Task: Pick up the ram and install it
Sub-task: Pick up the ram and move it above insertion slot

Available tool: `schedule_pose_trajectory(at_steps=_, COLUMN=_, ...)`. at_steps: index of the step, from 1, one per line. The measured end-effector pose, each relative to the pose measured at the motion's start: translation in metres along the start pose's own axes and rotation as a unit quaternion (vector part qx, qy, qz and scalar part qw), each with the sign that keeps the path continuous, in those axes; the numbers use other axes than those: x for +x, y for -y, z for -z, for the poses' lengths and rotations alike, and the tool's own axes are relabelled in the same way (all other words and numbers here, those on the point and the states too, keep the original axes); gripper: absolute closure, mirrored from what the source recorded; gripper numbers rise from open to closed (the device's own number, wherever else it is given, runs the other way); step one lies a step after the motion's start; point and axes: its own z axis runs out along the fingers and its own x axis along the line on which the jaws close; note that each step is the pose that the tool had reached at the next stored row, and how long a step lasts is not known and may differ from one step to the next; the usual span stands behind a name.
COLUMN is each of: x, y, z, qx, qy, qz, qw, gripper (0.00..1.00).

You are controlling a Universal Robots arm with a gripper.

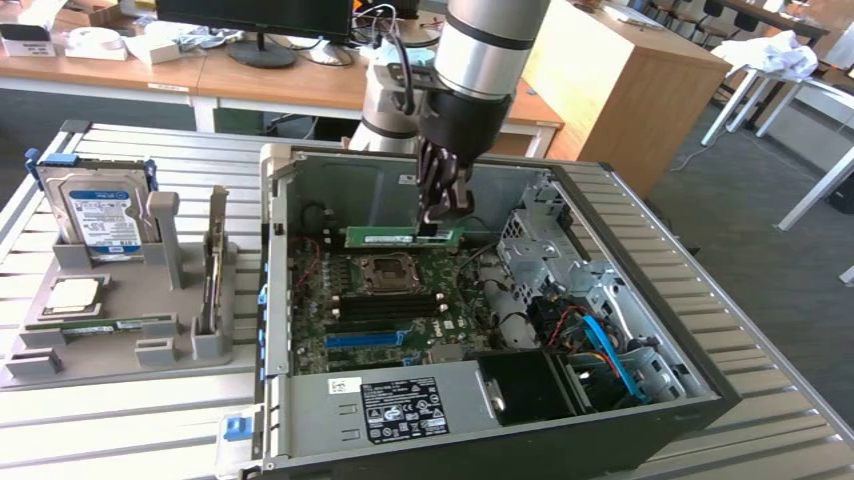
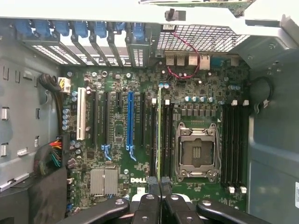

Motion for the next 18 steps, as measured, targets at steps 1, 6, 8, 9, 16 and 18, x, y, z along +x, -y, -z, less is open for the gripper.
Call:
schedule_pose_trajectory(at_steps=1, x=0.0000, y=0.0000, z=-0.0009, qx=0.0000, qy=-0.0001, qz=0.000, qw=1.0000, gripper=0.88)
schedule_pose_trajectory(at_steps=6, x=0.0002, y=0.0001, z=-0.0056, qx=-0.0001, qy=-0.0002, qz=0.000, qw=1.0000, gripper=0.88)
schedule_pose_trajectory(at_steps=8, x=0.0002, y=0.0001, z=-0.0056, qx=-0.0001, qy=-0.0002, qz=0.000, qw=1.0000, gripper=0.88)
schedule_pose_trajectory(at_steps=9, x=0.0002, y=0.0002, z=-0.0056, qx=-0.0001, qy=-0.0002, qz=0.000, qw=1.0000, gripper=0.88)
schedule_pose_trajectory(at_steps=16, x=0.0002, y=0.0050, z=-0.0078, qx=-0.0001, qy=-0.0001, qz=0.000, qw=1.0000, gripper=0.88)
schedule_pose_trajectory(at_steps=18, x=0.0003, y=0.0069, z=-0.0085, qx=0.0000, qy=-0.0001, qz=0.000, qw=1.0000, gripper=0.88)
